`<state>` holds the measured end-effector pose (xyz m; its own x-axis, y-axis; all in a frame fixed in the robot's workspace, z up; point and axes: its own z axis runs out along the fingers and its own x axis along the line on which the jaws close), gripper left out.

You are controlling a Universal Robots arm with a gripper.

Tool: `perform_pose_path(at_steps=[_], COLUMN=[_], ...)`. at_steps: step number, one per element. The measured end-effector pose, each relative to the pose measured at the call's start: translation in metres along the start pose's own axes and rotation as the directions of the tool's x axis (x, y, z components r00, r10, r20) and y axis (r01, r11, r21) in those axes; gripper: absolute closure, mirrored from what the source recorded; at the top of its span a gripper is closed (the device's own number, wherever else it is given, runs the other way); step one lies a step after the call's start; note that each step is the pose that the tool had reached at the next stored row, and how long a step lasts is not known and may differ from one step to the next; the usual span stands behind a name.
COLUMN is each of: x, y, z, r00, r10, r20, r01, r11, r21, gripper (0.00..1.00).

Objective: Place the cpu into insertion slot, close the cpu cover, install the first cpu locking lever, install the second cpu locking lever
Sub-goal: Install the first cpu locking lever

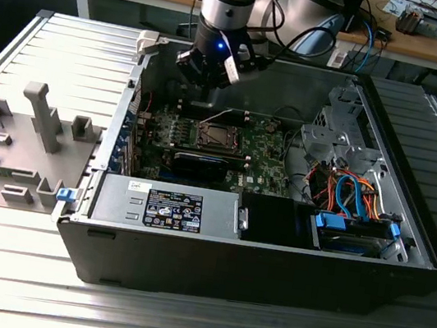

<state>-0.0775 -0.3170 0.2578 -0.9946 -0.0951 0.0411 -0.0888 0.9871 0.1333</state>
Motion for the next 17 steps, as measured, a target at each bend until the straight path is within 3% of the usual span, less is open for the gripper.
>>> perform_pose_path(at_steps=[15, 16, 17], x=[-0.005, -0.0049, -0.005], y=[-0.0005, -0.0005, -0.0005], z=[0.0006, 0.0006, 0.0008], r00=[1.0, 1.0, 0.9998], r10=[0.008, 0.008, 0.007], r20=[0.001, 0.0046, 0.0171], r01=[-0.008, -0.008, -0.007], r11=[1.0, 1.0, 1.0], r21=[0.0011, 0.0017, 0.0028], gripper=[0.89, 0.89, 0.89])
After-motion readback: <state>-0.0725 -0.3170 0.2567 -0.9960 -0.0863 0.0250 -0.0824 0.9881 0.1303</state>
